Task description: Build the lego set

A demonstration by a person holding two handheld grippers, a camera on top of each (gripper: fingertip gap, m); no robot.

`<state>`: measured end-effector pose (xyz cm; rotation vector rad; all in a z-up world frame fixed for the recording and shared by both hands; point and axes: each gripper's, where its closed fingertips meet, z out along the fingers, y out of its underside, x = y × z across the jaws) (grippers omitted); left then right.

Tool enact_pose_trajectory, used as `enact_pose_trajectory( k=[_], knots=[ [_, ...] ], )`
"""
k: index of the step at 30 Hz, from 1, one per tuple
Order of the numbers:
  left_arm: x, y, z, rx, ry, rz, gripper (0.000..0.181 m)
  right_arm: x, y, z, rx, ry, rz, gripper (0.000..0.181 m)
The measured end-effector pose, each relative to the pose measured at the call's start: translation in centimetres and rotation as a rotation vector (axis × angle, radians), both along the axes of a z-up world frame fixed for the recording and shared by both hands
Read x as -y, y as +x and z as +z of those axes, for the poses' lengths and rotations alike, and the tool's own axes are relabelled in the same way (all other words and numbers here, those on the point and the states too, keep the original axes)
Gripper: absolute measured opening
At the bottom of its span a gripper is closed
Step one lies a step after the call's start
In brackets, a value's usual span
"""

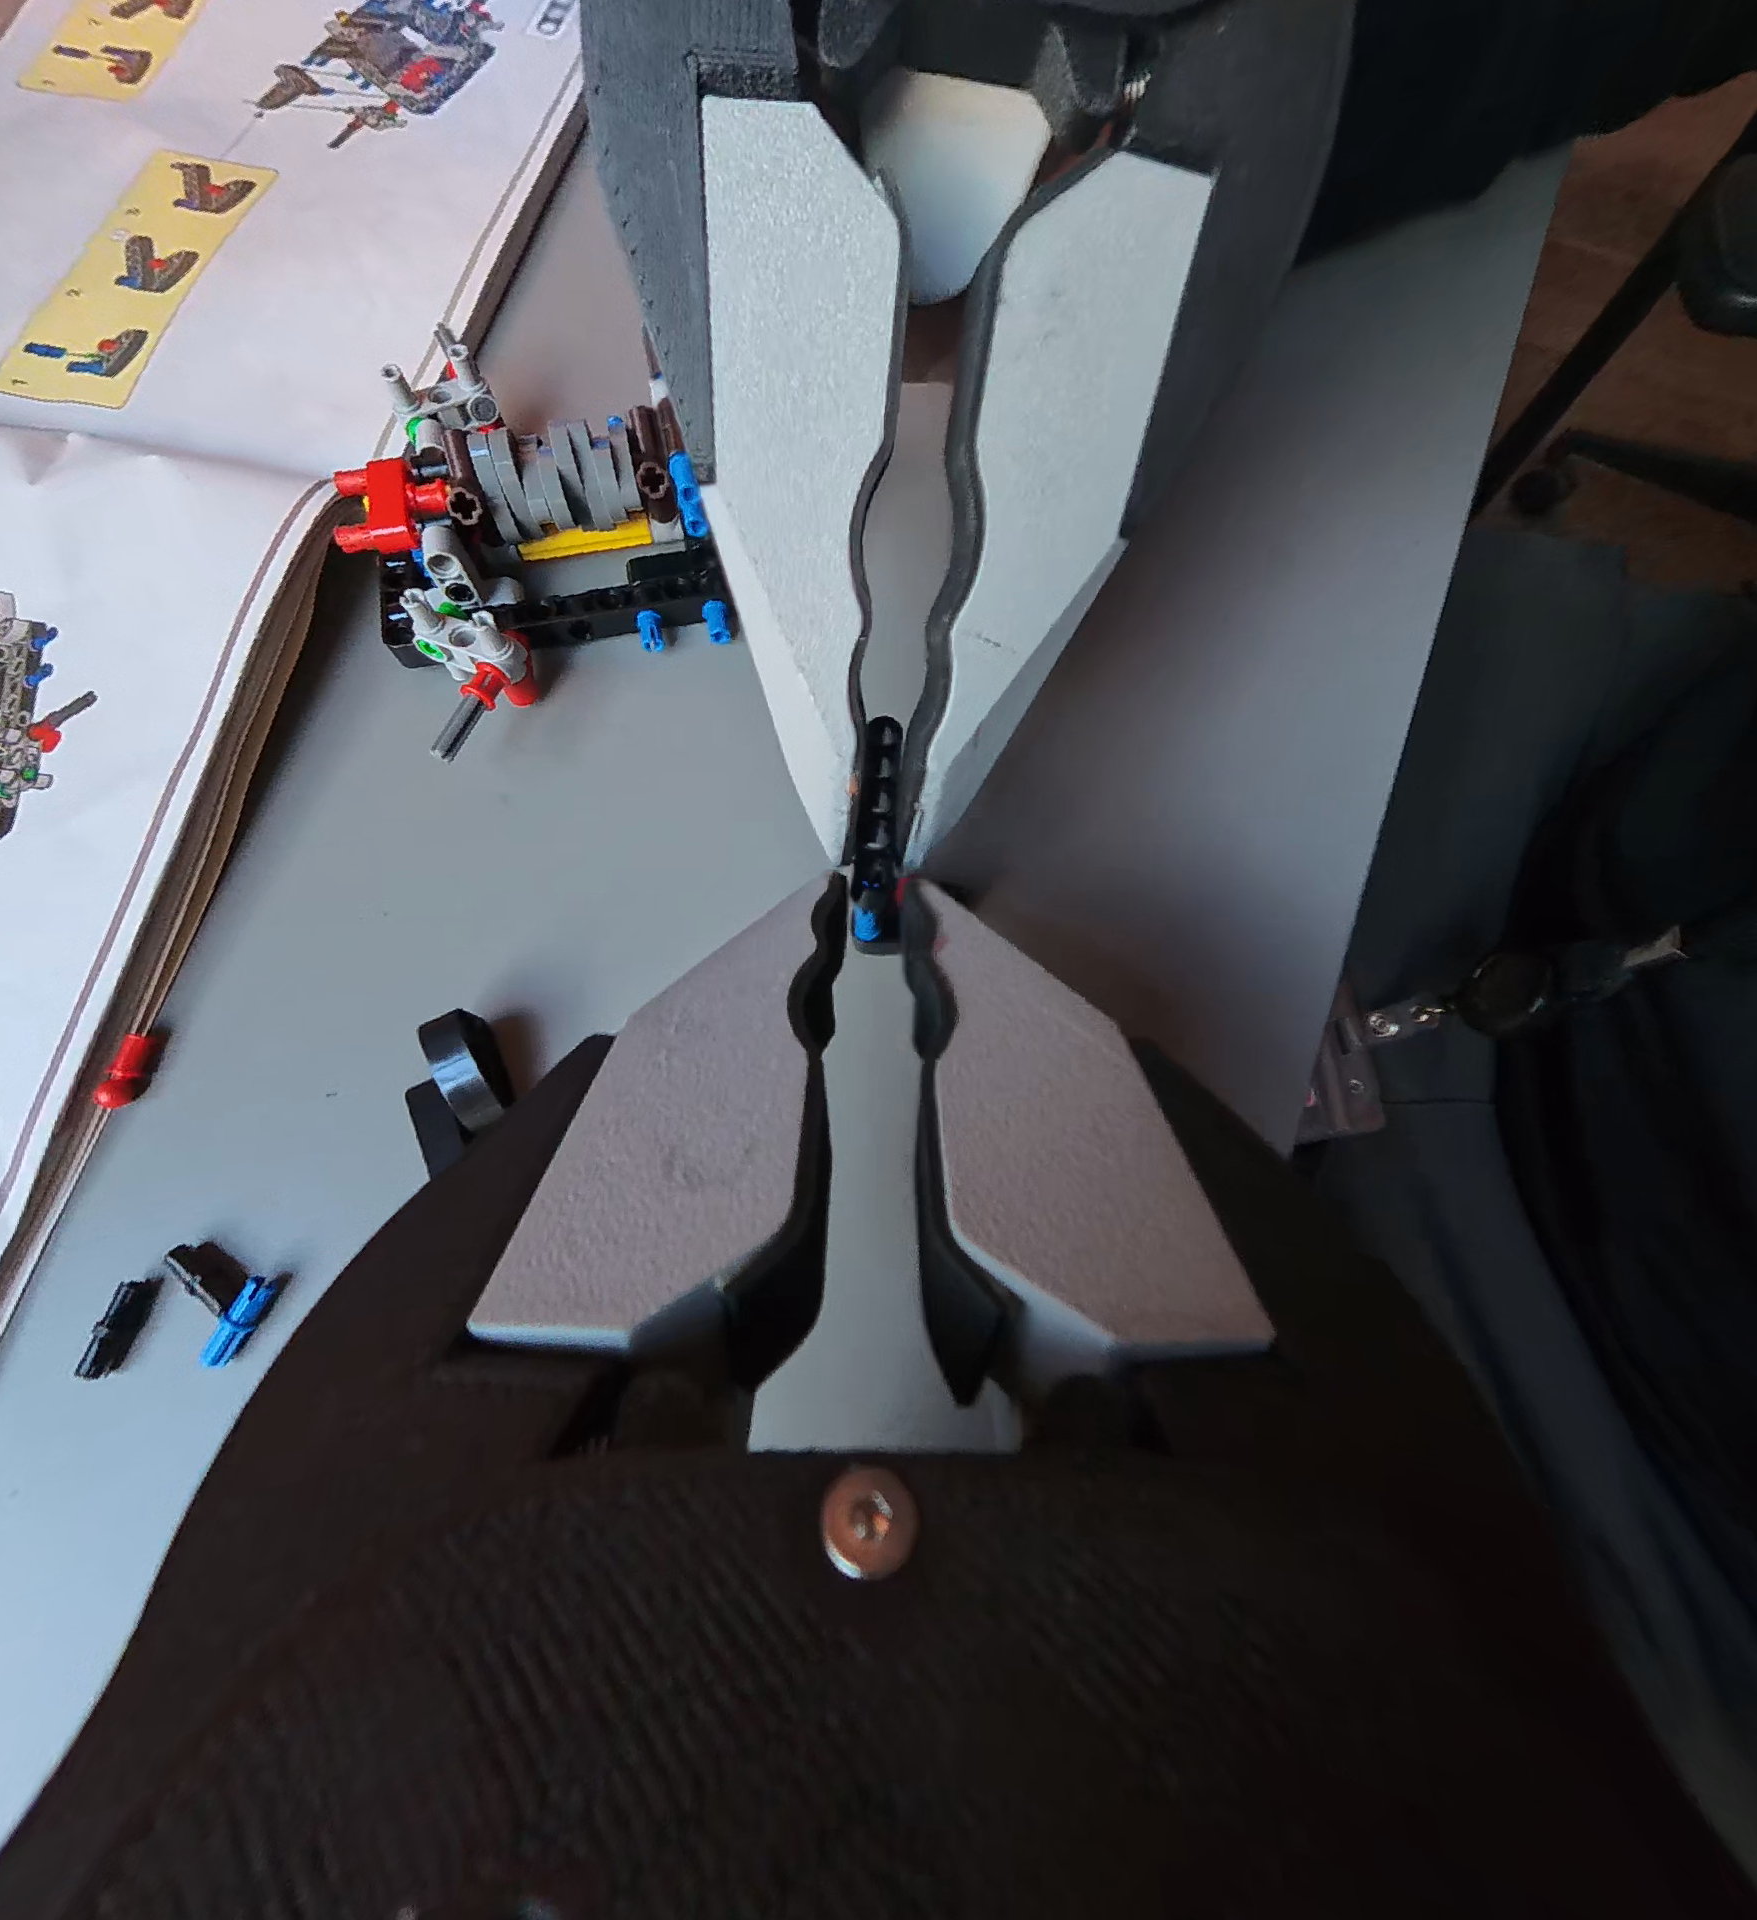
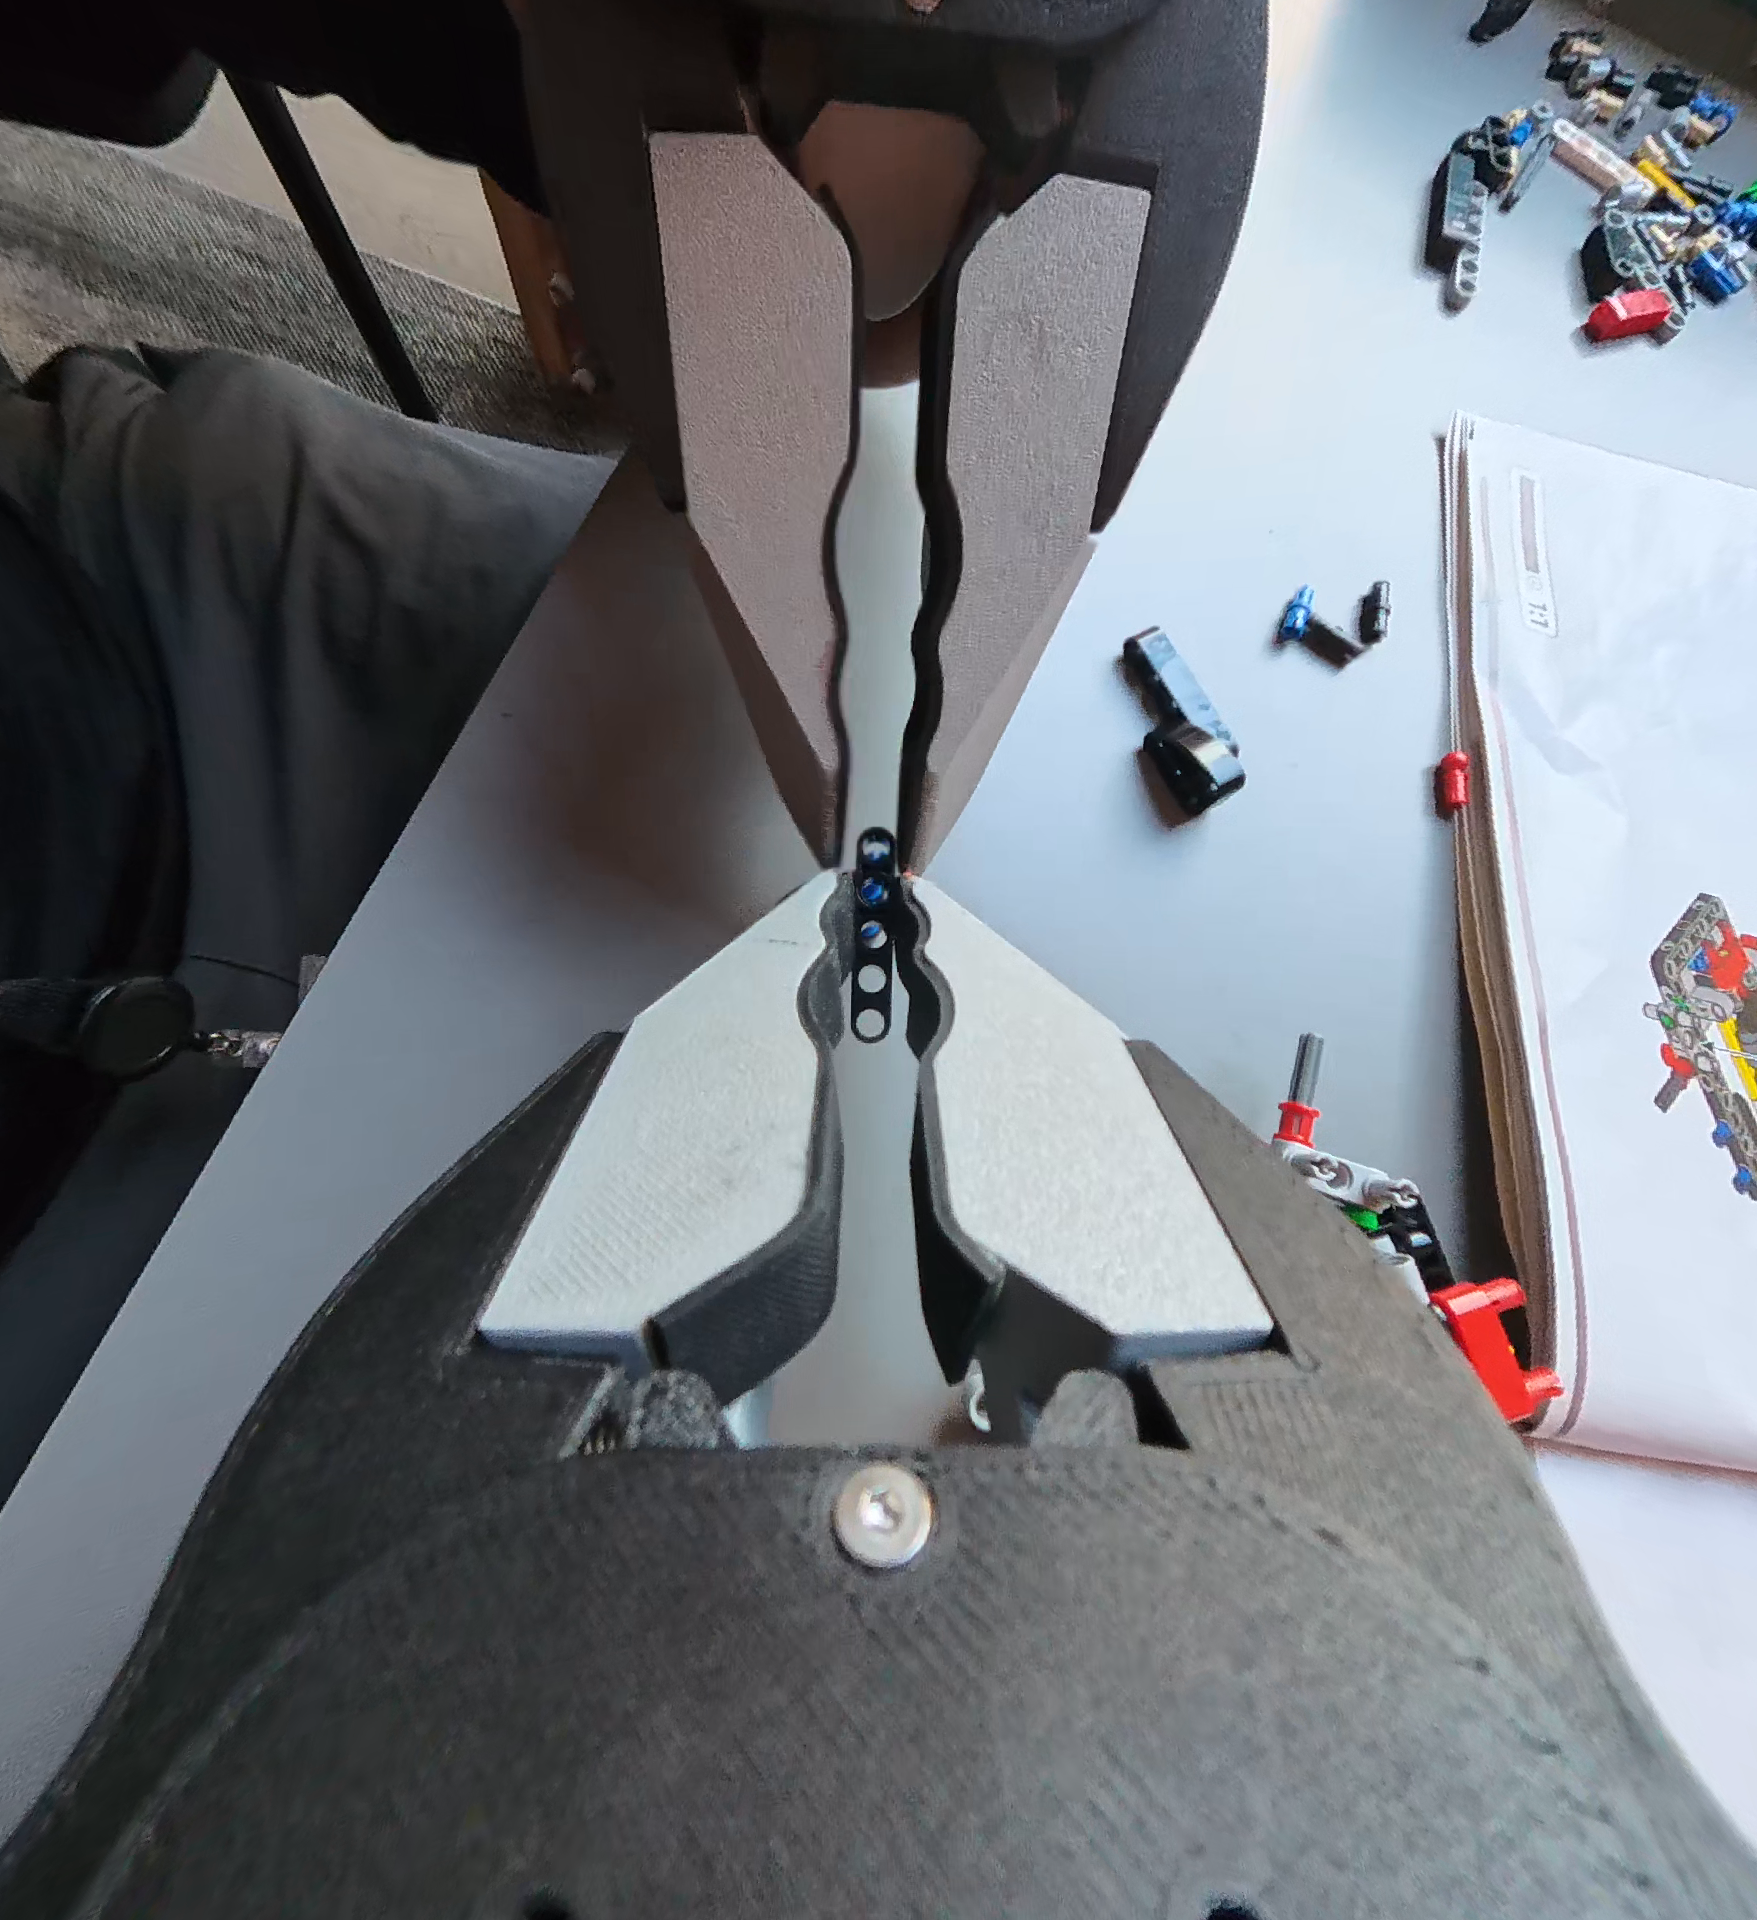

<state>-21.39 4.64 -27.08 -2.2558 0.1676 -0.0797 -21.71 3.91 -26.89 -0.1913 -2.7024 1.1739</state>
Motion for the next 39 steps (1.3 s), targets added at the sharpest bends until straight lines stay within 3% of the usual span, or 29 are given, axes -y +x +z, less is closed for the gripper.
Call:
enact_pose_trajectory(
  k=[2,11,18,23,39],
  knots=[
    [0.2,0.0,0.1,0.036,-0.008,0.004,0.019,-0.1,0.0,0.2,-0.006,-0.009,-0.001,0.005],
    [0.7,0.0,-2.1,0.056,-0.092,-0.012,0.013,-0.4,0.2,0.1,-0.003,0.000,-0.019,0.005],
    [0.2,-0.1,-1.5,0.106,-0.060,-0.009,0.017,-2.1,0.6,-0.5,-0.002,-0.008,-0.094,0.005],
    [-0.3,0.0,-1.4,0.105,-0.046,-0.021,0.003,-2.6,1.1,-1.6,-0.039,0.038,-0.098,0.005],
    [-0.3,-0.1,-1.3,0.113,-0.047,-0.001,0.002,-2.2,2.0,-2.5,0.025,0.047,-0.069,0.007]
  ],
)
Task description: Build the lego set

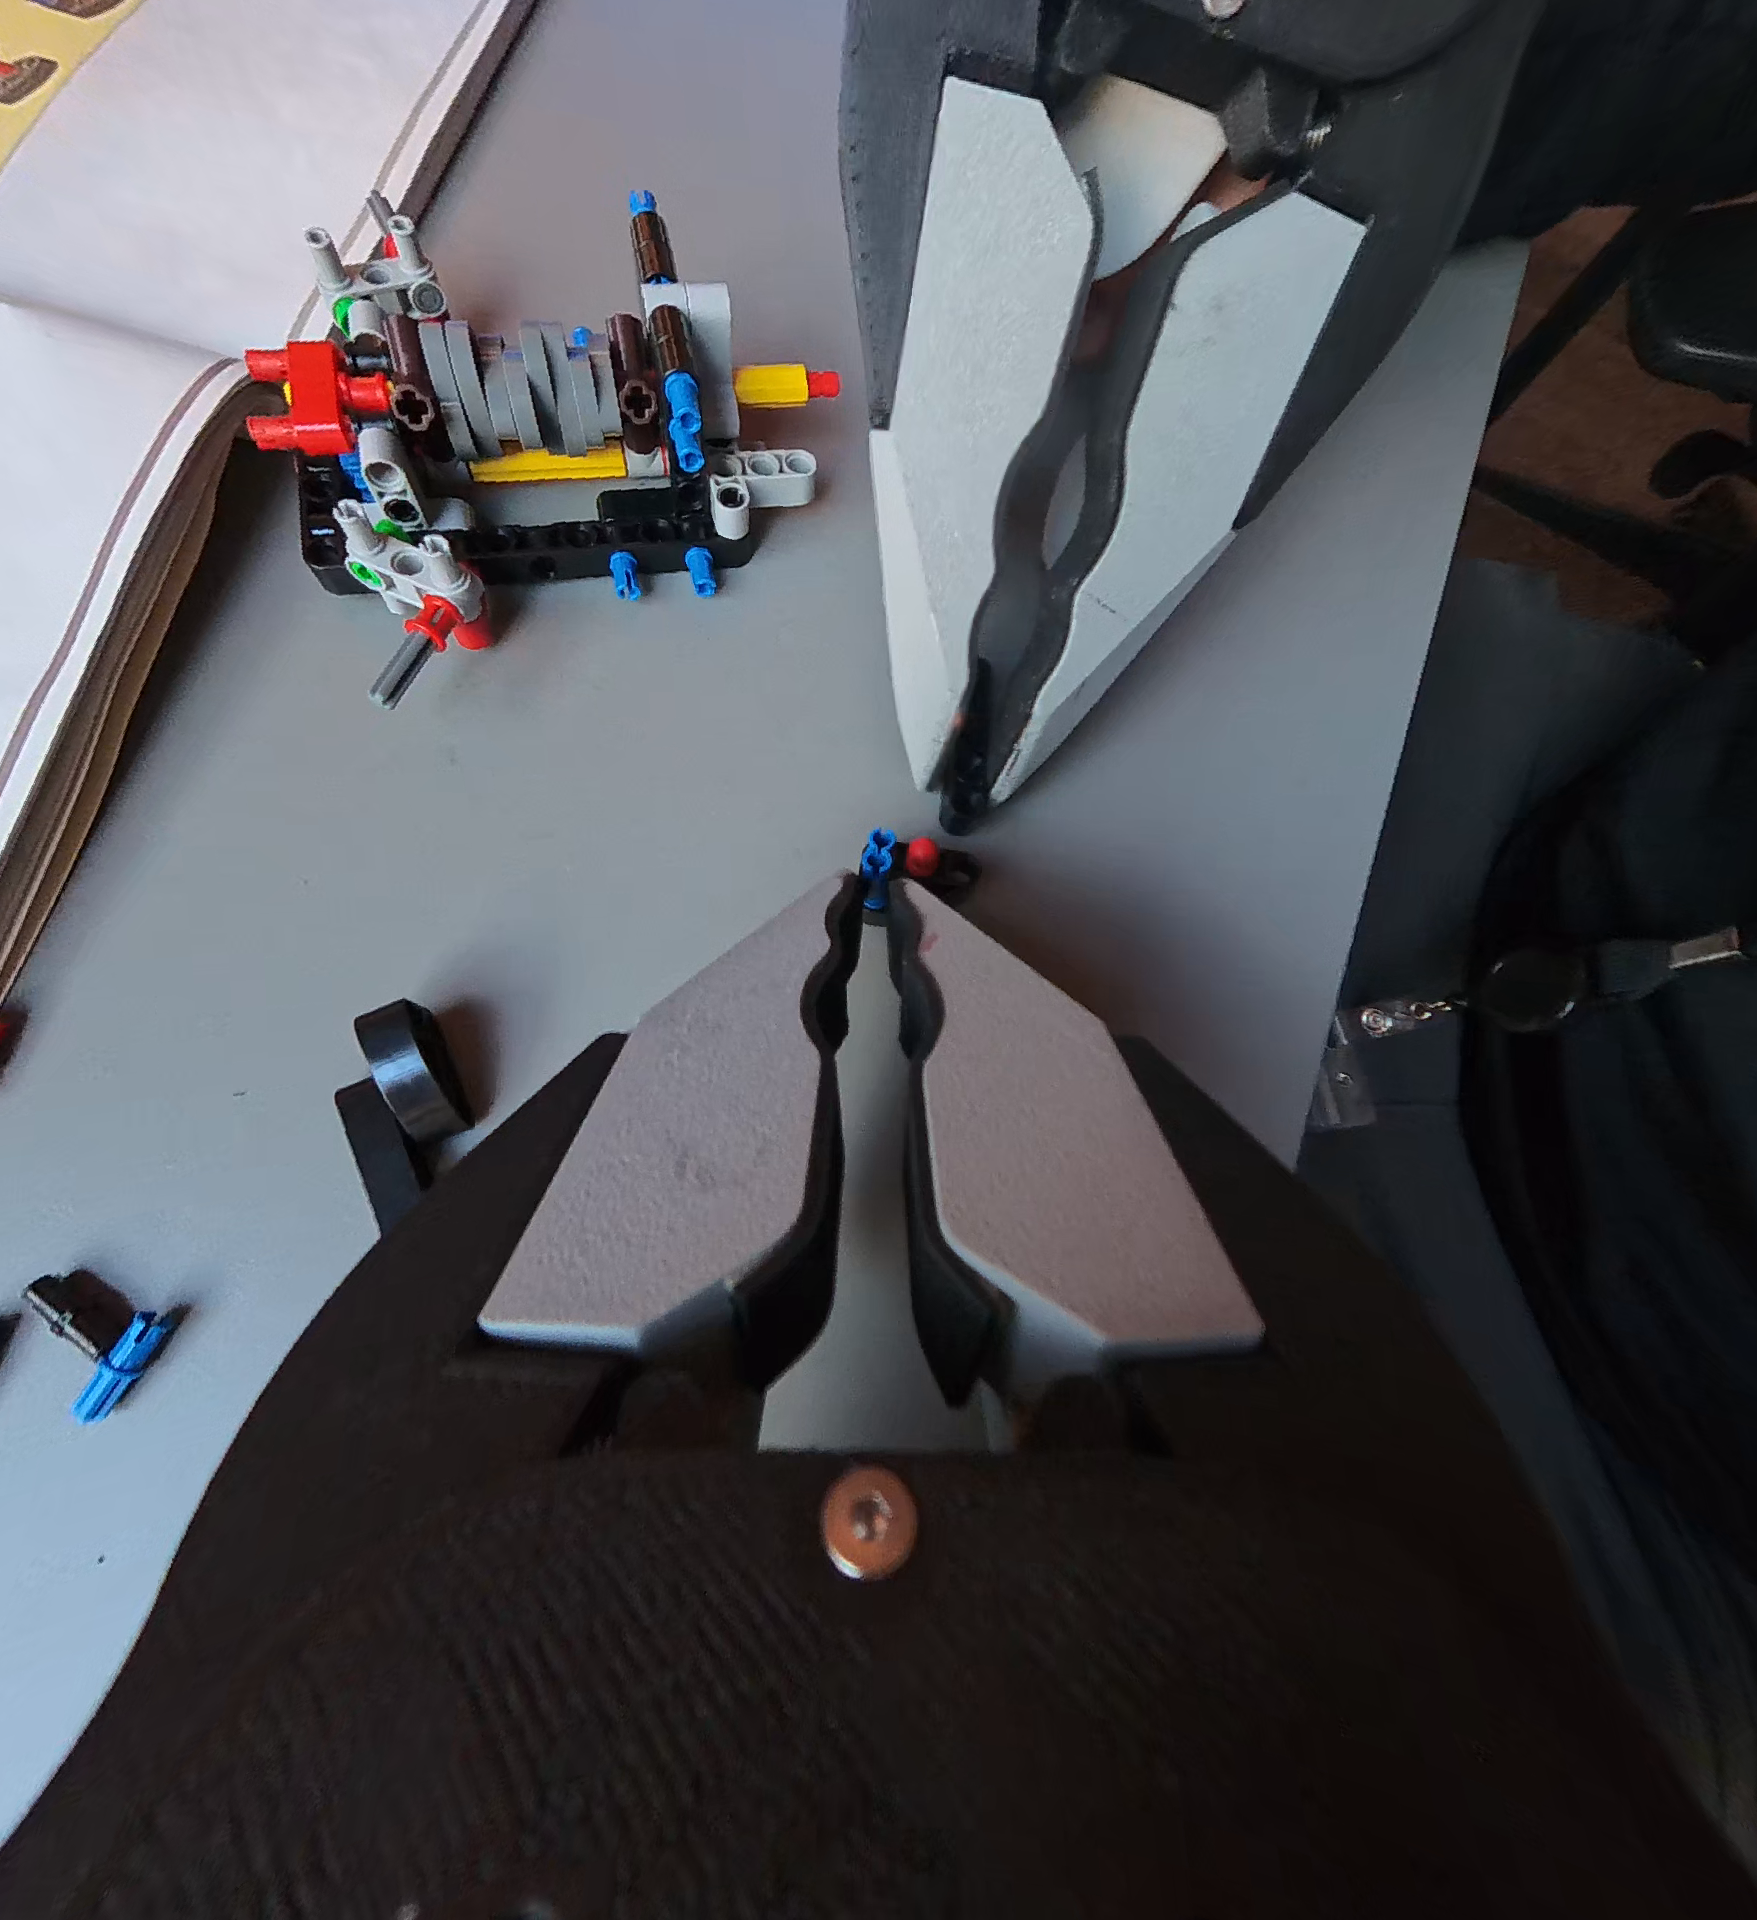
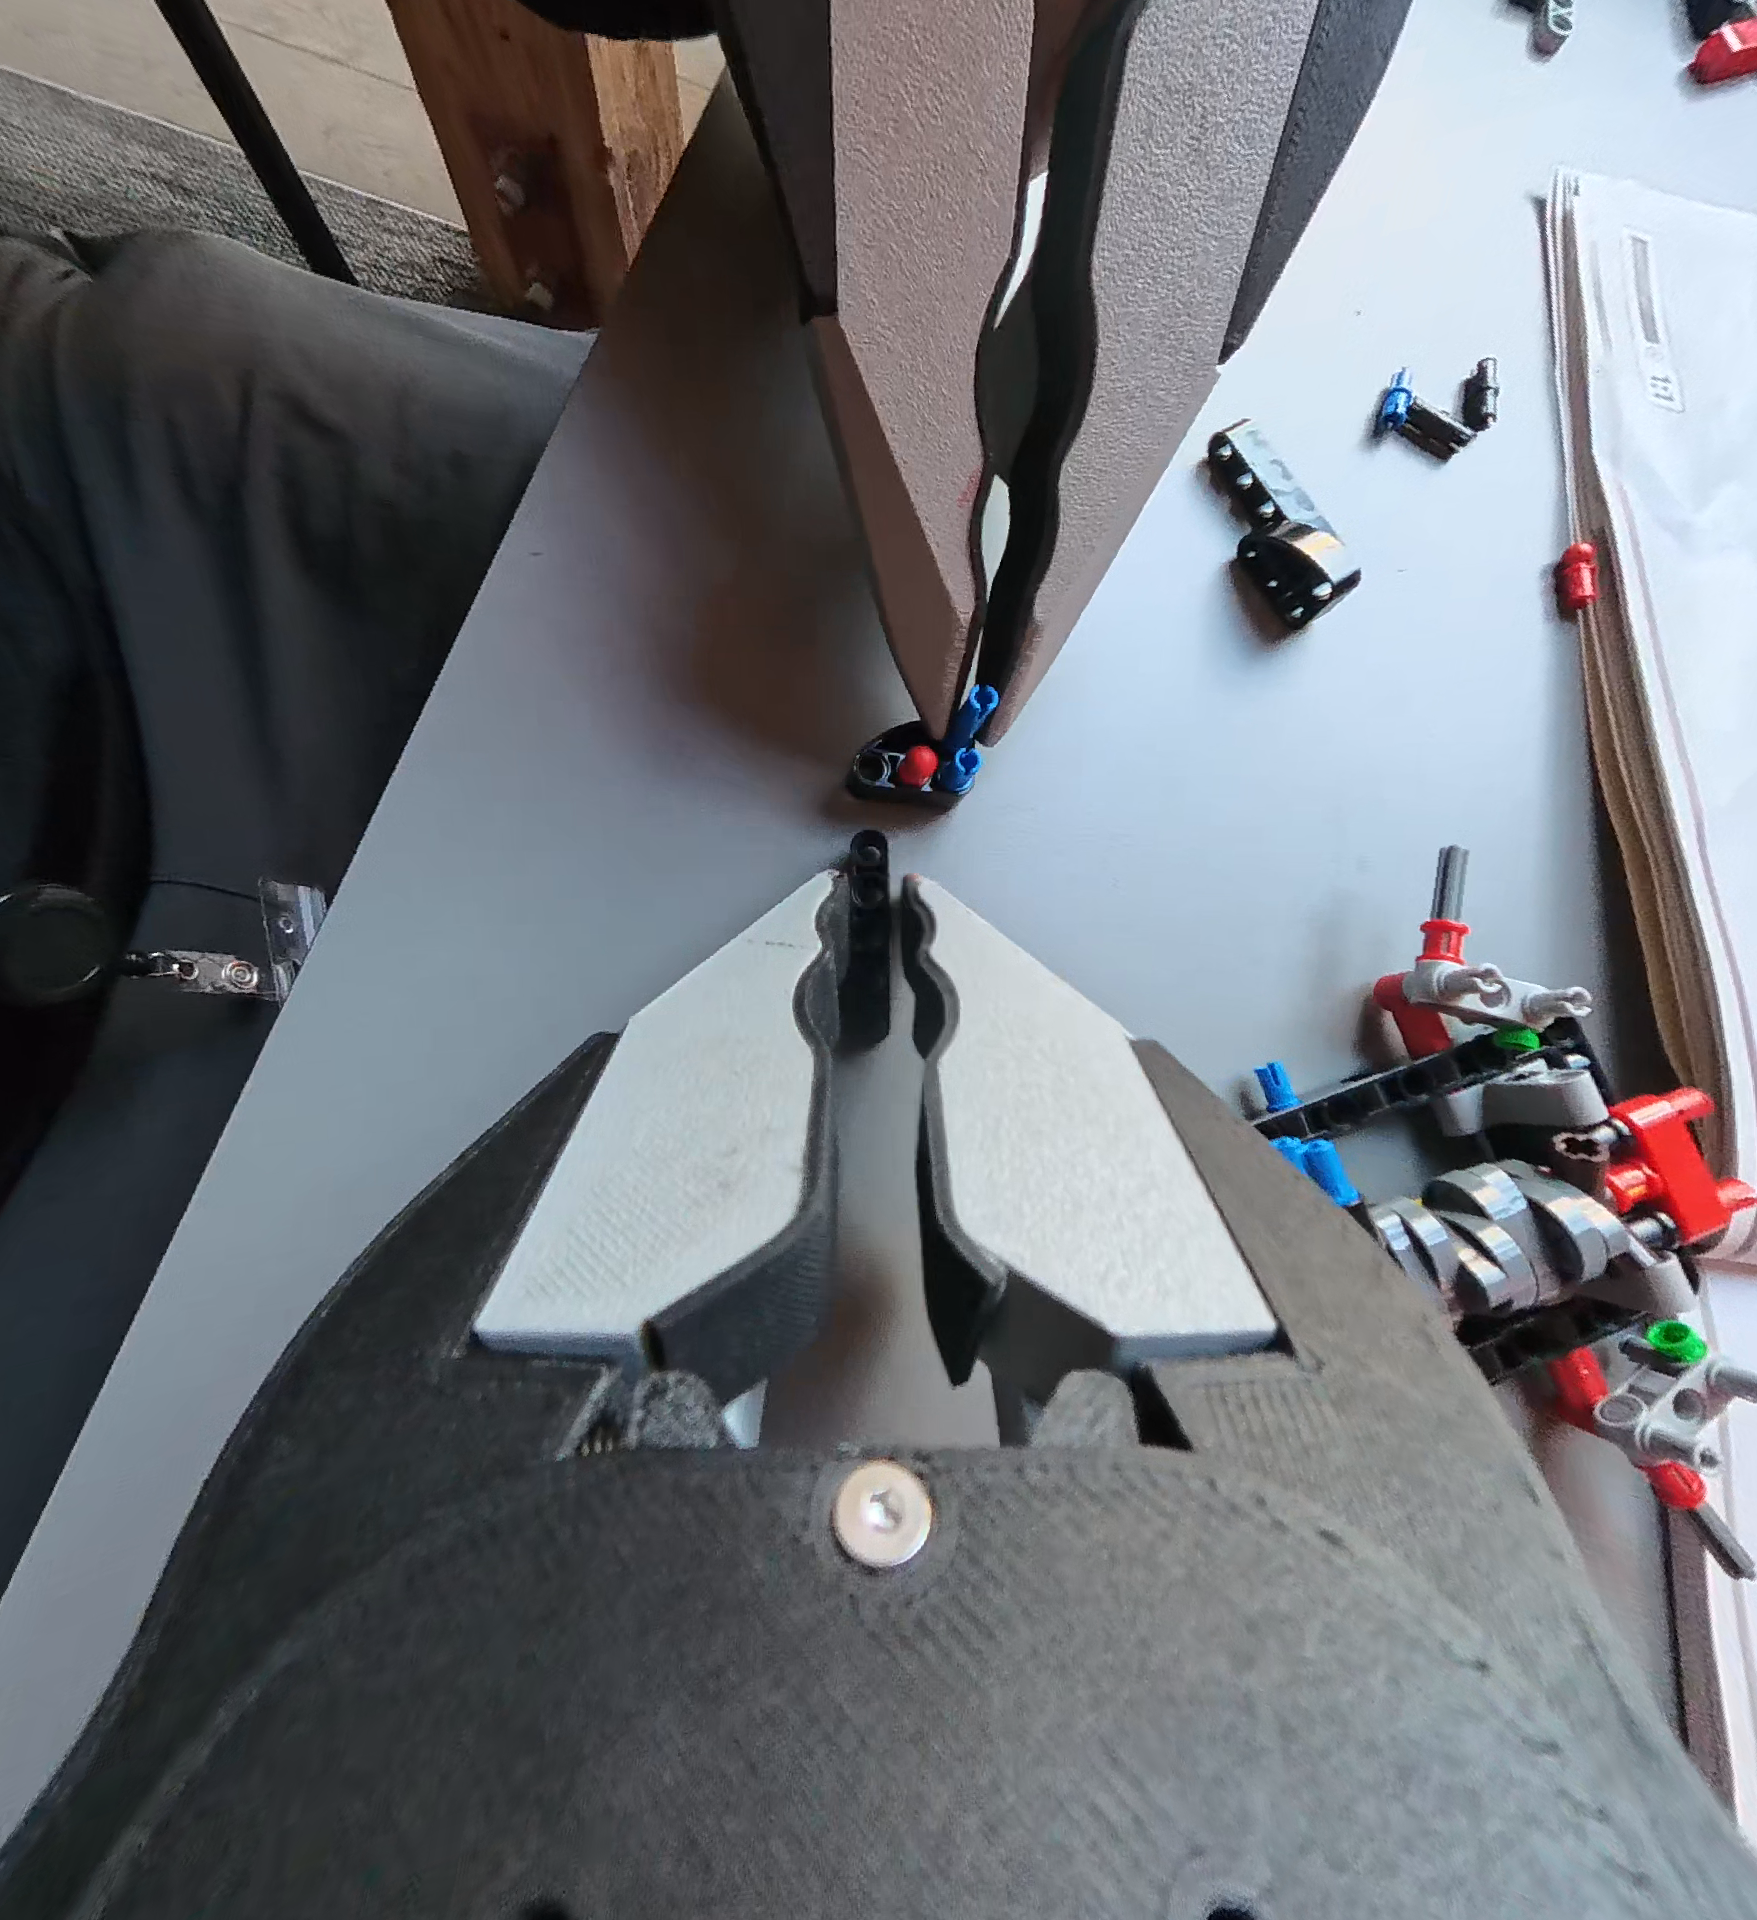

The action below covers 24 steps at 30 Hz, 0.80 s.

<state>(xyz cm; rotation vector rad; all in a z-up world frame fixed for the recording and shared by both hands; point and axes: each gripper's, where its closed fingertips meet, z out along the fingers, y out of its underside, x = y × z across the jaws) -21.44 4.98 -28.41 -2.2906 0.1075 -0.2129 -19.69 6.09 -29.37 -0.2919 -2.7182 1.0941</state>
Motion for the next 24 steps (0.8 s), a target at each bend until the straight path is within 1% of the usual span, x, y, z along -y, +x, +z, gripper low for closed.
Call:
enact_pose_trajectory(
  k=[5,12,24],
  knots=[
    [-0.02,0.00,0.08,0.000,0.003,0.006,0.002,-0.11,0.02,0.00,-0.007,0.000,0.003,0.009],
    [-0.06,0.00,-0.09,0.006,-0.001,0.005,0.002,-0.09,0.10,-0.03,0.002,-0.010,0.008,0.006],
    [-0.01,-0.02,-0.08,0.008,0.001,0.009,0.002,-0.15,0.07,-0.02,0.018,-0.028,0.007,0.010]
  ],
)
